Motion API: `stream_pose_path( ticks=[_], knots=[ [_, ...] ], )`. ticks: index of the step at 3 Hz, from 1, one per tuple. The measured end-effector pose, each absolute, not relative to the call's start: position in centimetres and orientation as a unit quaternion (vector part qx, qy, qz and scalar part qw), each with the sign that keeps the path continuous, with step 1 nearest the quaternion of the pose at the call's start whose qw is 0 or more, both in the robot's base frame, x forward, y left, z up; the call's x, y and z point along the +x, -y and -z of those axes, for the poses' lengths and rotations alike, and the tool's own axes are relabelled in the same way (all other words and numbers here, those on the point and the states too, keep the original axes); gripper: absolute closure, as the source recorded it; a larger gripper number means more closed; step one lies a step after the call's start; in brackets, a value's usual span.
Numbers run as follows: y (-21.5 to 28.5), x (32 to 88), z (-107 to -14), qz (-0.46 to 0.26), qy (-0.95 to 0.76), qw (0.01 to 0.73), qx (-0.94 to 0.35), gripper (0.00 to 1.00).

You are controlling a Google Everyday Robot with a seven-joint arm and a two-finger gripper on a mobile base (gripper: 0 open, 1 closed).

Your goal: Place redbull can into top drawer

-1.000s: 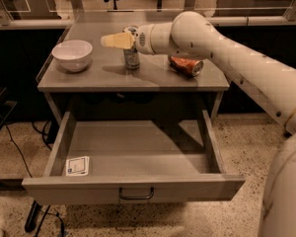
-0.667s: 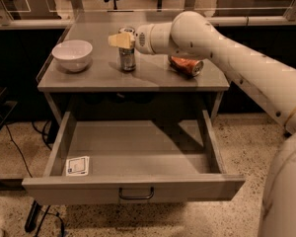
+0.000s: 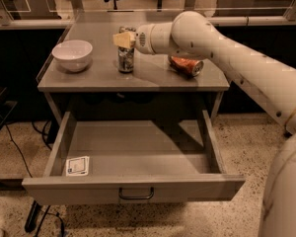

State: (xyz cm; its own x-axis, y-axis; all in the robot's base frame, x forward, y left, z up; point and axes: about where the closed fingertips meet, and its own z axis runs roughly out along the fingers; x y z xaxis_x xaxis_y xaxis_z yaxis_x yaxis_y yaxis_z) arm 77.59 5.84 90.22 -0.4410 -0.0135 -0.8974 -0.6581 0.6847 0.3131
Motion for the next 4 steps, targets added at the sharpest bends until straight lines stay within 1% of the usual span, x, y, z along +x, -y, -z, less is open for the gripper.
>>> stream_pose_path(
  ticks=[1,3,4],
  knots=[
    [-6.2,76.9,-90.7,-0.338,-0.78,0.48,-0.215,1.0],
    [-5.7,73.2,-95.3,-0.342,-0.763,0.501,-0.225,1.0],
    [-4.8,70.8,-96.9,-0.331,-0.76,0.512,-0.226,1.0]
  ],
)
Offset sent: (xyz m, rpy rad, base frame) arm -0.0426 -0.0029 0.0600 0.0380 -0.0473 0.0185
